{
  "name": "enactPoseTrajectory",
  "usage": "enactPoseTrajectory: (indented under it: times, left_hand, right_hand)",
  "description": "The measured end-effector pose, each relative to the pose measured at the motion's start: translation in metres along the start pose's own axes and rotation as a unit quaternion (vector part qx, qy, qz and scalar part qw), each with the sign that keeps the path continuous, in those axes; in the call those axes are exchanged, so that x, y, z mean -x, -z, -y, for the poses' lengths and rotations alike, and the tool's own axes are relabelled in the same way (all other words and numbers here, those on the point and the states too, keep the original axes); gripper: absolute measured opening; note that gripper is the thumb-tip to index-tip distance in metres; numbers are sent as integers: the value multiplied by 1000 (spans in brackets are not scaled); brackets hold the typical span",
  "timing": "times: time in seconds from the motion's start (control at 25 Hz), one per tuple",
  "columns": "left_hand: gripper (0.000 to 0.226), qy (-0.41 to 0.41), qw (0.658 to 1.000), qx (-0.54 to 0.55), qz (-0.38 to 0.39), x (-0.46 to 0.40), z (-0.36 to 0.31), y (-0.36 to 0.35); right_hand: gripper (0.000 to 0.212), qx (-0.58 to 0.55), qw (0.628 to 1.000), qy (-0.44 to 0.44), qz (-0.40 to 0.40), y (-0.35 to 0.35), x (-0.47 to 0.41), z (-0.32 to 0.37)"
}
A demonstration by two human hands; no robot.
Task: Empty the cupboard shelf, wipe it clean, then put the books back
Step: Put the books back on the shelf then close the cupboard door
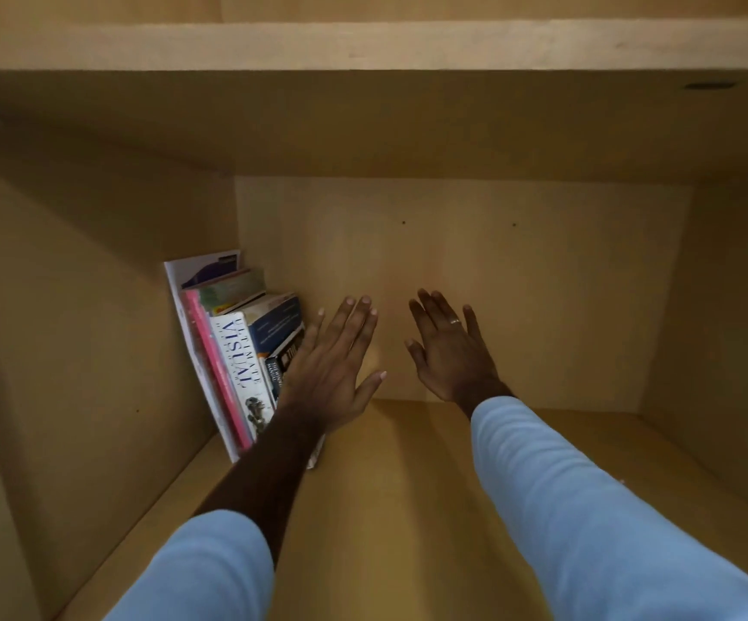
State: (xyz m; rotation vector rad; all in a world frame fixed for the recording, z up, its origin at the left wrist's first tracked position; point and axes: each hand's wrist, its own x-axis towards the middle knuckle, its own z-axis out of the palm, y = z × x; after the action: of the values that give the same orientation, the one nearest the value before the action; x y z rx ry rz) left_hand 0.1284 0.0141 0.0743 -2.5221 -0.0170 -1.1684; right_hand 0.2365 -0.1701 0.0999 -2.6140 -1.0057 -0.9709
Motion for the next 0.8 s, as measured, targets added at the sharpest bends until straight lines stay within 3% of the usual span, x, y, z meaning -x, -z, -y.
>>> enactPoseTrajectory:
  times: [0.32,0.6,0.8]
  left_hand:
    - [81,-49,998,-40,5,-17,-22,31]
    - [79,-28,999,-34,7,29,-7,63]
    - [80,-45,999,16,-9,68,-27,81]
  right_hand:
    - [63,34,998,43,-31,39,16,6]
    - [64,-60,994,28,-84,30,43,60]
    - [75,-27,999,6,-38,39,113,67]
